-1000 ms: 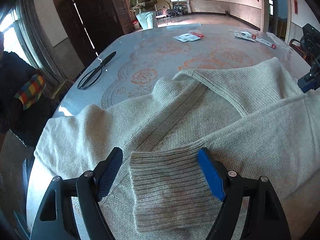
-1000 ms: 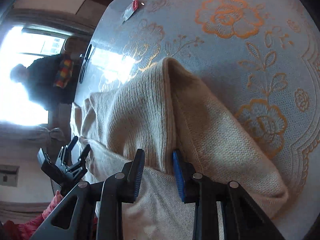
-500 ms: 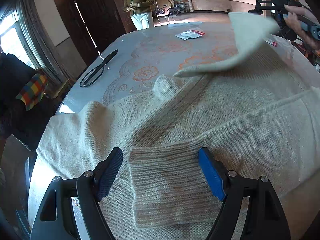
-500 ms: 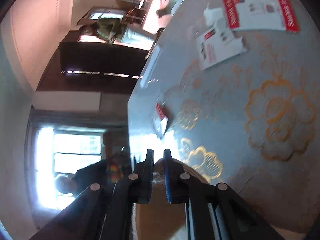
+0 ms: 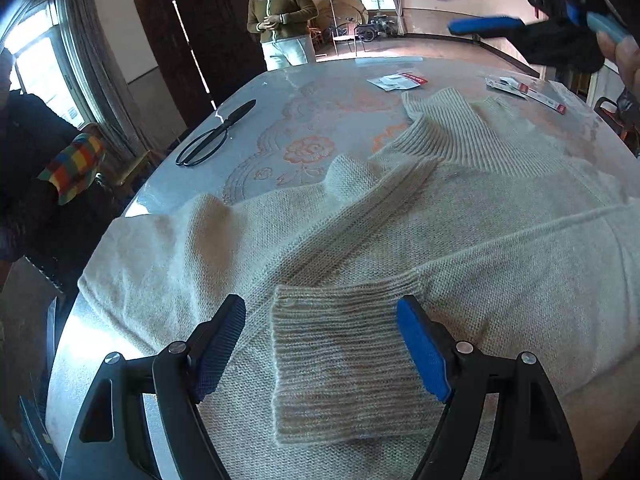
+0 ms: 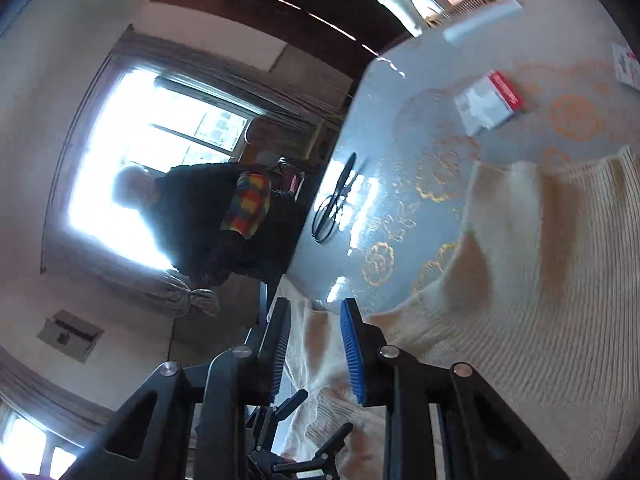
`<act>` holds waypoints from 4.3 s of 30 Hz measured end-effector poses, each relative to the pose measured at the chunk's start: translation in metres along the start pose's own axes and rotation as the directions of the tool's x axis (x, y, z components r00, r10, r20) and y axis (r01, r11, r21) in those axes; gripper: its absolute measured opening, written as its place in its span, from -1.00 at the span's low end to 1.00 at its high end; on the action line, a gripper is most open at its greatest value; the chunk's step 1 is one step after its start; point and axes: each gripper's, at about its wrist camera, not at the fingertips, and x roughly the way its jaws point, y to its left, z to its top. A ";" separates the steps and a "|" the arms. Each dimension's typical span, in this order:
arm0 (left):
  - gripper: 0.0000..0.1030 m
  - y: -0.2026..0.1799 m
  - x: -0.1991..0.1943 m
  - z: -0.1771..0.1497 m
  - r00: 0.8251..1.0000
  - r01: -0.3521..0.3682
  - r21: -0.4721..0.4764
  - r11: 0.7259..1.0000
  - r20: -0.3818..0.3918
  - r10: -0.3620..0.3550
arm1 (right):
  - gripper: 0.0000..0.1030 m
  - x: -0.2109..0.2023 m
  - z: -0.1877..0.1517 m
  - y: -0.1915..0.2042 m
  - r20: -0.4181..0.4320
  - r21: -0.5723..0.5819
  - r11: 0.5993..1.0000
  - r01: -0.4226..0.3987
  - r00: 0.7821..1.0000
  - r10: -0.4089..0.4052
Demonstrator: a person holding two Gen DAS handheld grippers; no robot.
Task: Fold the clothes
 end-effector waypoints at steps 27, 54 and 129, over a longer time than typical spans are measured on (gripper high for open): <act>0.54 0.092 -0.005 -0.033 0.999 0.053 -0.149 0.987 0.018 -0.051 | -0.89 0.180 -0.115 0.063 -0.214 -0.617 0.678 0.399 0.745 -0.632; 0.54 0.075 -0.004 -0.012 0.997 0.009 -0.006 1.000 -0.079 -0.010 | -0.50 0.108 -0.129 0.026 -0.167 -0.329 0.696 0.638 0.686 -0.708; 0.54 0.045 -0.037 -0.015 0.991 0.122 0.054 0.991 -0.055 -0.119 | -0.40 0.060 -0.144 0.057 -0.074 -0.307 0.677 0.669 0.692 -0.718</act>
